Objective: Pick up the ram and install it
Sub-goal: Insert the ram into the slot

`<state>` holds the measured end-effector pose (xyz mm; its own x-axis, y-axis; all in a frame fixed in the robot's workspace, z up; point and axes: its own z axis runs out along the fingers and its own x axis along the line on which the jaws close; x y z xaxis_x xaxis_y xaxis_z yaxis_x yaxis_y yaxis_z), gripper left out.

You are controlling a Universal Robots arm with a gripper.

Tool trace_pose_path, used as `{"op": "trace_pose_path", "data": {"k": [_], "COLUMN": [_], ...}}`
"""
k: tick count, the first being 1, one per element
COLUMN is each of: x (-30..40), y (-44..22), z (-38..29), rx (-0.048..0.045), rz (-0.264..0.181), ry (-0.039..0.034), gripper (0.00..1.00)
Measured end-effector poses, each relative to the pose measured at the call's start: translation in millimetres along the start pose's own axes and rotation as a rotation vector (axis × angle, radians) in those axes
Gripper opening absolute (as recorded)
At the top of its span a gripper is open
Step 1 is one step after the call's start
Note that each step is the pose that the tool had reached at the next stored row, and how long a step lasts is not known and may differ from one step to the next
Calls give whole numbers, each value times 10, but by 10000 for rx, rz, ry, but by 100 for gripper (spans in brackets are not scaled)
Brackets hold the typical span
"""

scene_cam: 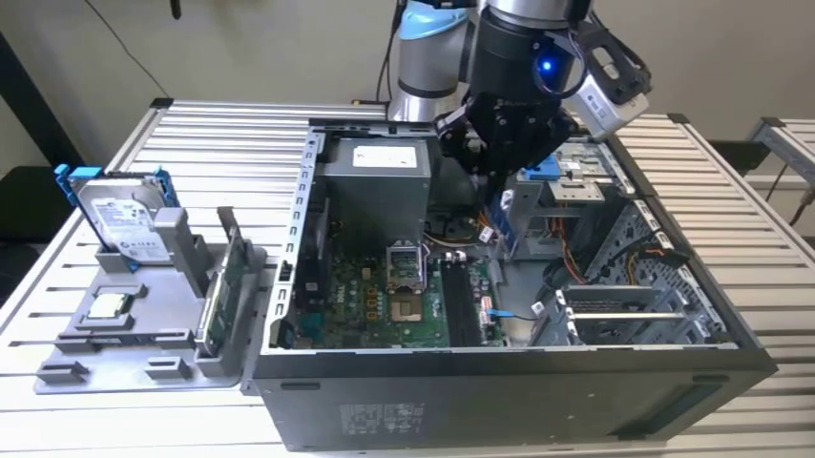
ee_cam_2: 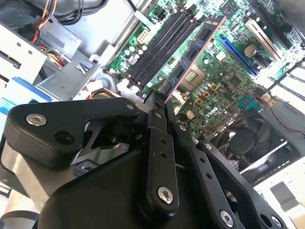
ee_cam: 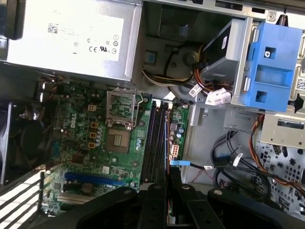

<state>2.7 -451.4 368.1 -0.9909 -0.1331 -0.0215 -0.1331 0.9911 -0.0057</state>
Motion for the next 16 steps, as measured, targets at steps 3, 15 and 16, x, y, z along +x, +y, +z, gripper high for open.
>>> {"op": "trace_pose_path", "data": {"k": [3,15,16], "x": [0,3,2], "y": [0,0,0], "z": [17,98,102], "rx": [0,-61,-99], "rz": [-1,421,473], "ry": [0,-6,-10], "gripper": [14,14,14]}}
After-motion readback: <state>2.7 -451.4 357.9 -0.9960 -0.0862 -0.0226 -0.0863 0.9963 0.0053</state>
